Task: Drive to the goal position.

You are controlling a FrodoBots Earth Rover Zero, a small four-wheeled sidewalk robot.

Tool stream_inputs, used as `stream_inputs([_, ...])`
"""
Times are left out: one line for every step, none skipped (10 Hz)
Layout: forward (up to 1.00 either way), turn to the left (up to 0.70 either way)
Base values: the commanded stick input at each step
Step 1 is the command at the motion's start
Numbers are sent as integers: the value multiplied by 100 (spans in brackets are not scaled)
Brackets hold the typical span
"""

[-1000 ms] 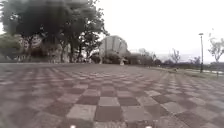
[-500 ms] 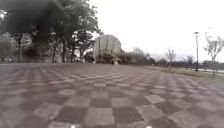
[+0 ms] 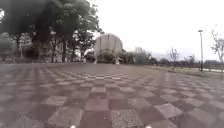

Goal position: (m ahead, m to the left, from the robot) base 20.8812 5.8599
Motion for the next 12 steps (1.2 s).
stream_inputs([85, 0])
stream_inputs([85, 0])
stream_inputs([85, 0])
stream_inputs([85, 0])
stream_inputs([85, 0])
stream_inputs([85, 0])
stream_inputs([85, 0])
stream_inputs([85, 0])
stream_inputs([85, 0])
stream_inputs([85, 0])
stream_inputs([85, 0])
stream_inputs([85, 0])
